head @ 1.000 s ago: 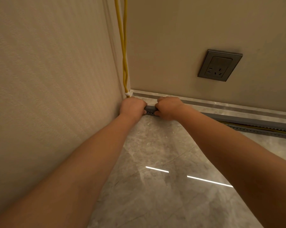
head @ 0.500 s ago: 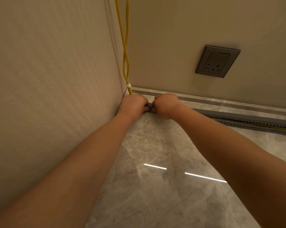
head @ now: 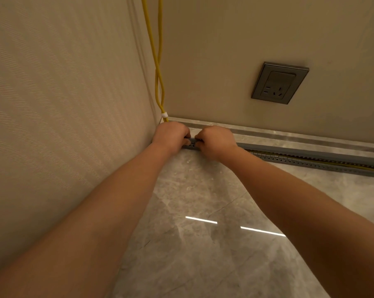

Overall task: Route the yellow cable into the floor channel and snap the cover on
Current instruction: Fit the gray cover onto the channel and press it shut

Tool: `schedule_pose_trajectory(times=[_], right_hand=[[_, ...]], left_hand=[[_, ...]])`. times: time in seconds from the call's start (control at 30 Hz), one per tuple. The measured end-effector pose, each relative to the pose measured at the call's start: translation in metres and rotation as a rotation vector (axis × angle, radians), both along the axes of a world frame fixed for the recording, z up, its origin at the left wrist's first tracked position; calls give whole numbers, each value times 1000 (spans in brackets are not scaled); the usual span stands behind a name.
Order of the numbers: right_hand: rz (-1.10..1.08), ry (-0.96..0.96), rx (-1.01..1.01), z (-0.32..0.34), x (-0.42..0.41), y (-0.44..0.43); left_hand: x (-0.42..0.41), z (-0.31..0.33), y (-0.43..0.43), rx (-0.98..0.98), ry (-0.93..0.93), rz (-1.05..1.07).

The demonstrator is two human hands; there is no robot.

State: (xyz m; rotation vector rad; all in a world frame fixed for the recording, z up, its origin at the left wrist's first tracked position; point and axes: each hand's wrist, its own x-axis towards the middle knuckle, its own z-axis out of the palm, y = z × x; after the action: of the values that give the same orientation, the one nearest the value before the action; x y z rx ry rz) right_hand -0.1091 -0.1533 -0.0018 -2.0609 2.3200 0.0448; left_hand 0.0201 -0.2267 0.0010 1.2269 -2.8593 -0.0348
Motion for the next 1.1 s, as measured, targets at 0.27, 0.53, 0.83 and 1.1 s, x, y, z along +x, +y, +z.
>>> schedule_pose_trajectory(times=[0.27, 0.53, 0.83, 1.1], right_hand=[[-189, -223, 55, 10, -5, -16], [-250, -304, 97, 12, -6, -21], [-107, -112, 104, 13, 2, -8], [12, 58, 113, 16, 4, -11]], left_hand=[[4, -8, 4, -50, 20, -96], [-1, -9, 2, -41, -45, -109], [-2, -5, -6, -77, -104, -152], [-5, -9, -6, -89, -96, -136]])
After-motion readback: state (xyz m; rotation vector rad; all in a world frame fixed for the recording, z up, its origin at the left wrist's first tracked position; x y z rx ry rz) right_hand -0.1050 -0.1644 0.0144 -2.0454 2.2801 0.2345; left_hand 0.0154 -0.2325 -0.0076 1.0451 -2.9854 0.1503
